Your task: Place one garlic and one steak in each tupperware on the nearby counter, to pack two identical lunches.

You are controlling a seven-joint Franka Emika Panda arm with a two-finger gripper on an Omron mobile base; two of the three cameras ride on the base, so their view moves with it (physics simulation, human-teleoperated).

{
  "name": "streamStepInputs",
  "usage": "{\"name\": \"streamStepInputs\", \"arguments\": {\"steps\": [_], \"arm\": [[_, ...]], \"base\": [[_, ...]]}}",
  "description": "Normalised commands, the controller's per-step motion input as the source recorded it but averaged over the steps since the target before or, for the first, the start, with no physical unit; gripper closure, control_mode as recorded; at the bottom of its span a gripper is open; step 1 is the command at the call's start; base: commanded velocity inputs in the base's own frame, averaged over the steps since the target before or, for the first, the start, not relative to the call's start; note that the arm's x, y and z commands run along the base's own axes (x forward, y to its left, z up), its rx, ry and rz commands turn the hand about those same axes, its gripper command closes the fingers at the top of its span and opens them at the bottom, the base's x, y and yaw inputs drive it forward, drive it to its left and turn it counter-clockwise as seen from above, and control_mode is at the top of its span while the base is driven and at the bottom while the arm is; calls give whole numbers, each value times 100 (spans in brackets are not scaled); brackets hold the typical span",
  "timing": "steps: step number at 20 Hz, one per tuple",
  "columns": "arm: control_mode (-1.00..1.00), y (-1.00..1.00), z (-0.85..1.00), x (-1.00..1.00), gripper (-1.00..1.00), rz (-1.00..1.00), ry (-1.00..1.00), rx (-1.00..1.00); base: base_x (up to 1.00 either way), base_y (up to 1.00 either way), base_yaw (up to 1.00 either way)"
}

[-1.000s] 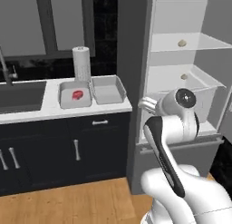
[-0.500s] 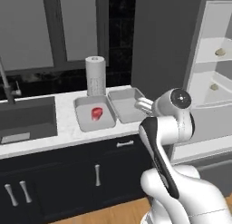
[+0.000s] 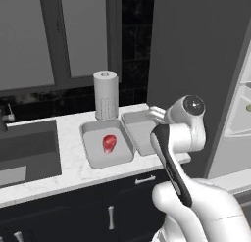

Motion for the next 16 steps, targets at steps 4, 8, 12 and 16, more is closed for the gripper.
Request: {"name": "streamStepInputs", "arguments": {"steps": [4, 8, 12, 16], "arm": [[-100, 9, -71, 100, 100, 0, 21, -2], [-100, 13, -49, 100, 100, 0, 4, -2], [-100, -1, -52, 100, 100, 0, 1, 0], [-100, -3, -63, 100, -100, 0, 7, 0]], "base": [[0, 0, 0], [0, 0, 0], [0, 0, 0], [0, 0, 0]]}}
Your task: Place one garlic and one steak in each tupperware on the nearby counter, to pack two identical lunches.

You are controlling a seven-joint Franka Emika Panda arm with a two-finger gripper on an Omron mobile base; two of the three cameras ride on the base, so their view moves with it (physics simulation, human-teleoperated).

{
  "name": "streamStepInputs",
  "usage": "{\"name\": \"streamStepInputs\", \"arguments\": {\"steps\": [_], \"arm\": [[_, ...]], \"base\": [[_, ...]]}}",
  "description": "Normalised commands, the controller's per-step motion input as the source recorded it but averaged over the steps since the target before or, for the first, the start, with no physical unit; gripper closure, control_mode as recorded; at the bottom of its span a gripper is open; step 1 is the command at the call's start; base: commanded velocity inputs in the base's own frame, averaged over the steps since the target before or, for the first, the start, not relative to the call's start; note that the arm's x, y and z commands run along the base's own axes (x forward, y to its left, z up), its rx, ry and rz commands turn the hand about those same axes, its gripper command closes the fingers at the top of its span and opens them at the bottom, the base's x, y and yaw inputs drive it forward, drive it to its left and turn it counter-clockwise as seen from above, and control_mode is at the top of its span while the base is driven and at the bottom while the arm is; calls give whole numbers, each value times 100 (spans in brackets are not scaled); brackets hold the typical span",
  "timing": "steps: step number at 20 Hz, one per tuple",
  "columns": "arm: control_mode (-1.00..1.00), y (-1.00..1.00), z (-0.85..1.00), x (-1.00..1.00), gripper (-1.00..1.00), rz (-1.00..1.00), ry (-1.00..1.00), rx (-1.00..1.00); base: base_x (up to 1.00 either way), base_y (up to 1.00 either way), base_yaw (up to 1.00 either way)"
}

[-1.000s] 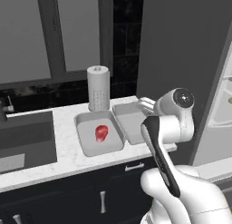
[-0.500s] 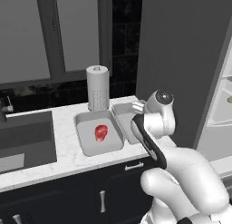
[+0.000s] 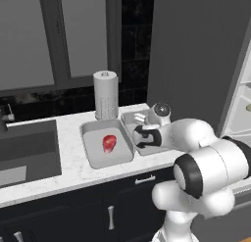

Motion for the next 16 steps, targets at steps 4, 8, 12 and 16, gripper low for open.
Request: {"name": "streamStepInputs", "arguments": {"steps": [4, 8, 12, 16], "arm": [[-100, 0, -12, 29, -100, 0, 0, 0], [-100, 0, 0, 1, -100, 0, 2, 0], [-100, 5, 54, 0, -100, 0, 4, 0], [-100, 8, 100, -62, -100, 0, 1, 0]], "base": [[0, 0, 0], [0, 0, 0], [0, 0, 0], [0, 0, 0]]}}
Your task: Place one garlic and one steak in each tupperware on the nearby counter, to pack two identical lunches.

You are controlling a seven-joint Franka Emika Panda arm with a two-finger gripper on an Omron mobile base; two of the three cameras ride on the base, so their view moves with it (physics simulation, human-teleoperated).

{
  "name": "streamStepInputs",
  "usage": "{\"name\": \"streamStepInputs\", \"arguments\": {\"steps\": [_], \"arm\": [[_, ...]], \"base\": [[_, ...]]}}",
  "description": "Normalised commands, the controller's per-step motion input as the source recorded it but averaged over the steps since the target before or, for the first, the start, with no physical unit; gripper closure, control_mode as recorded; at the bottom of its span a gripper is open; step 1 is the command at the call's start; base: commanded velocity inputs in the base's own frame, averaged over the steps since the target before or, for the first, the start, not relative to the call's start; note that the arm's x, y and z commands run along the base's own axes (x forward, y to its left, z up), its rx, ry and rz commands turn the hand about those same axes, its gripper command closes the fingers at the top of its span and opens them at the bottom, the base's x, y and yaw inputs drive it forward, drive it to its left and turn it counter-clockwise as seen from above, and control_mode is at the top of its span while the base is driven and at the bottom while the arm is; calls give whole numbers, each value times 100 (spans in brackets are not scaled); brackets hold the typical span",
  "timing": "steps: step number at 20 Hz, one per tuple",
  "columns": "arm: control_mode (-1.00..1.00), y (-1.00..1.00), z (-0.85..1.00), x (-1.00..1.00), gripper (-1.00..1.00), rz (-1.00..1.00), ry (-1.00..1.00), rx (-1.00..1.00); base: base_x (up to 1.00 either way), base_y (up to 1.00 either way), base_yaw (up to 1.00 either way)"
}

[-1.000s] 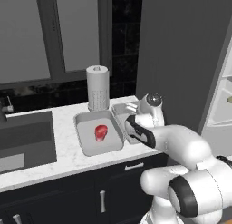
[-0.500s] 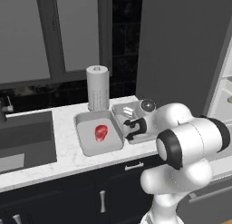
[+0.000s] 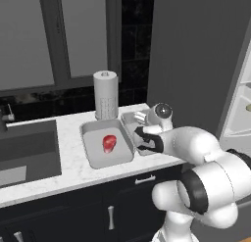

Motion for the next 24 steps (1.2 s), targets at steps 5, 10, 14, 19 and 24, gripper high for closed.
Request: {"name": "streamStepInputs", "arguments": {"steps": [5, 10, 14, 19, 24], "arm": [[-100, 18, 87, -100, -100, 0, 5, -1], [-100, 11, 24, -100, -100, 1, 1, -4], [100, 0, -3, -25, -100, 0, 0, -1], [100, 0, 0, 0, -100, 0, 0, 0], [100, 0, 0, 0, -100, 0, 0, 0]], "base": [[0, 0, 0], [0, 0, 0], [-75, -14, 1], [-100, -56, 2], [-31, -100, -11]]}}
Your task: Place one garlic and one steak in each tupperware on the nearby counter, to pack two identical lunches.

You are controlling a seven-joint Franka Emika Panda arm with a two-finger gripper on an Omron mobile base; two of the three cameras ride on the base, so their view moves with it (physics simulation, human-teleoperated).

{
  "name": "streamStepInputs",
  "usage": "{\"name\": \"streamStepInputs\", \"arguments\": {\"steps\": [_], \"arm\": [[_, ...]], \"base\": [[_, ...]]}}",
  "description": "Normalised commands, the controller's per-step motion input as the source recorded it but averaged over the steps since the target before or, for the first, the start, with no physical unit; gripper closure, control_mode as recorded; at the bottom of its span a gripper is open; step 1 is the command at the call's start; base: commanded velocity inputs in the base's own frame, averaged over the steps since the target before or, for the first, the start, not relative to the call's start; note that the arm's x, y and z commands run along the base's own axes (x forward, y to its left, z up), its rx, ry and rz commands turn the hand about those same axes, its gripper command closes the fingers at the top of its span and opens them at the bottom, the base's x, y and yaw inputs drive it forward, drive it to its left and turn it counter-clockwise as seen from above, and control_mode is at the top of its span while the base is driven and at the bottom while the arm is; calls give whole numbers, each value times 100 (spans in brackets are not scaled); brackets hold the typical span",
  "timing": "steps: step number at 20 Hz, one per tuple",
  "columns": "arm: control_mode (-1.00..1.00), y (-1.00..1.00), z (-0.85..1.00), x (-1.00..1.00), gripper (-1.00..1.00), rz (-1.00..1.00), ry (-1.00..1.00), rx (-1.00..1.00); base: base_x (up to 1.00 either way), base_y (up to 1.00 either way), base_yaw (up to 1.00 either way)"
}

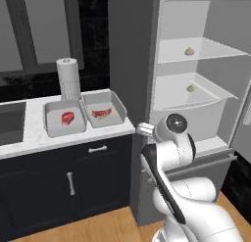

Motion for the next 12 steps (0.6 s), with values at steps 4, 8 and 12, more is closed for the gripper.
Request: {"name": "streamStepInputs", "arguments": {"steps": [4, 8, 12], "arm": [[100, 0, 0, 0, -100, 0, 0, 0], [100, 0, 0, 0, -100, 0, 0, 0], [100, 0, 0, 0, -100, 0, 0, 0]], "base": [[76, -100, -2], [88, -75, 4], [52, -47, 13]]}}
